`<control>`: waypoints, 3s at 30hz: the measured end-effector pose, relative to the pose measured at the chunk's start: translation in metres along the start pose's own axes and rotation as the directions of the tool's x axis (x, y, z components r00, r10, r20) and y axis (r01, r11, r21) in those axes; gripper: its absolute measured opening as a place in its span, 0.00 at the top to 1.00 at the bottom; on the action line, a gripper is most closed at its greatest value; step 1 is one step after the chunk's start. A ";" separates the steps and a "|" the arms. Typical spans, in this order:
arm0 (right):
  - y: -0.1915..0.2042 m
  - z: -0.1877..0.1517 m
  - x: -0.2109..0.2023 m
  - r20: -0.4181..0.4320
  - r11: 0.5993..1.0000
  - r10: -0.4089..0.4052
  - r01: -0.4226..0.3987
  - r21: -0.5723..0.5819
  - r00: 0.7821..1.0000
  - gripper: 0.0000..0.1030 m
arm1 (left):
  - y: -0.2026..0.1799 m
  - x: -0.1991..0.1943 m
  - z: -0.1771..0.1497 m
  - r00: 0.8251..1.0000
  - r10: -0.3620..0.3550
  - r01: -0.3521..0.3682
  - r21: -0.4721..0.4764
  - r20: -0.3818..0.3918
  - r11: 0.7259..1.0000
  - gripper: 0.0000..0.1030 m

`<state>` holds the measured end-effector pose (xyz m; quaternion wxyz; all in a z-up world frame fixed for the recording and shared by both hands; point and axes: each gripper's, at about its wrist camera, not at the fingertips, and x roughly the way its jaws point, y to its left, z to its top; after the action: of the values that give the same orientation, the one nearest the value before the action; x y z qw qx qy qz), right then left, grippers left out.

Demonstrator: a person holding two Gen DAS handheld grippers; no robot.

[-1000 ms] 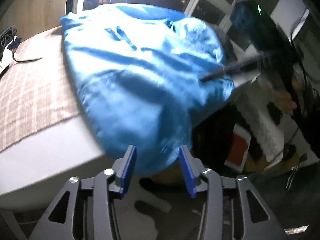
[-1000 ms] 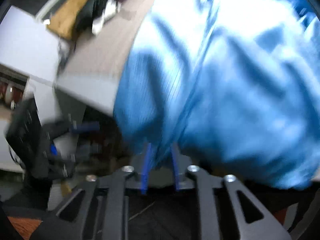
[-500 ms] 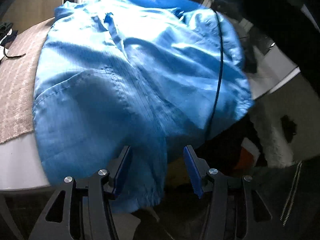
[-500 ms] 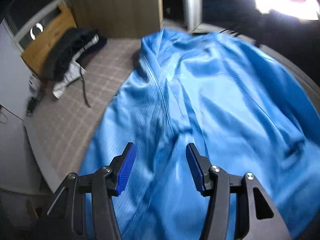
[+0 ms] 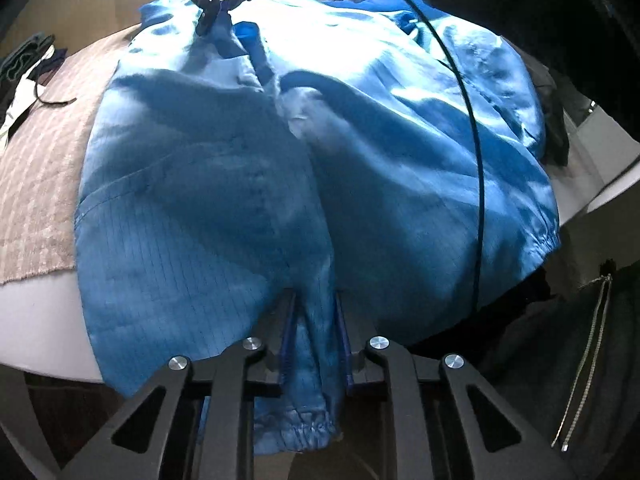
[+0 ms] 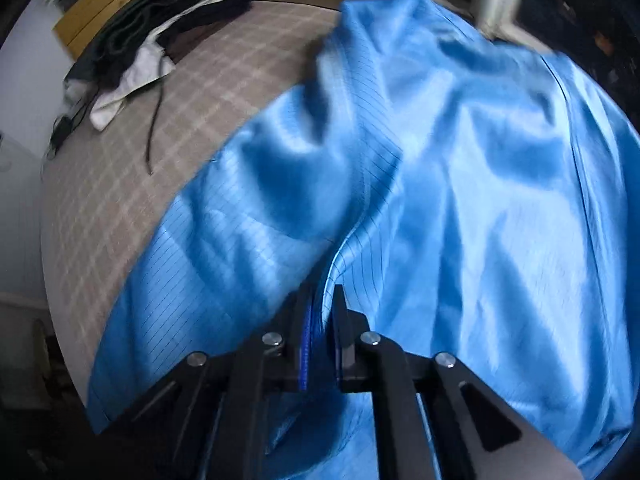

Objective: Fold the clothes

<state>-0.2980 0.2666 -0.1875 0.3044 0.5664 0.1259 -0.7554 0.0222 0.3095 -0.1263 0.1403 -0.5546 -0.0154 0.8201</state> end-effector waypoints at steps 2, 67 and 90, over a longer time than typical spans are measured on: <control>0.005 0.003 -0.004 0.011 1.000 0.019 -0.018 -0.014 1.000 0.94 | 0.001 -0.001 0.000 1.000 0.004 -0.004 -0.016 -0.001 1.000 0.86; -0.025 0.022 -0.009 0.081 0.991 0.104 -0.110 0.081 0.991 0.75 | 0.044 -0.058 -0.017 0.977 0.213 -0.210 -0.155 0.002 0.965 0.53; -0.004 0.082 -0.004 0.143 0.998 0.051 -0.056 0.033 0.988 0.71 | 0.161 -0.076 -0.041 0.979 0.204 -0.196 -0.354 -0.014 0.914 0.47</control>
<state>-0.3637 0.2266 -0.1575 0.3223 0.5198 0.0745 -0.7876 0.0518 0.1305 -0.1024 -0.0465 -0.5597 -0.1074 0.8204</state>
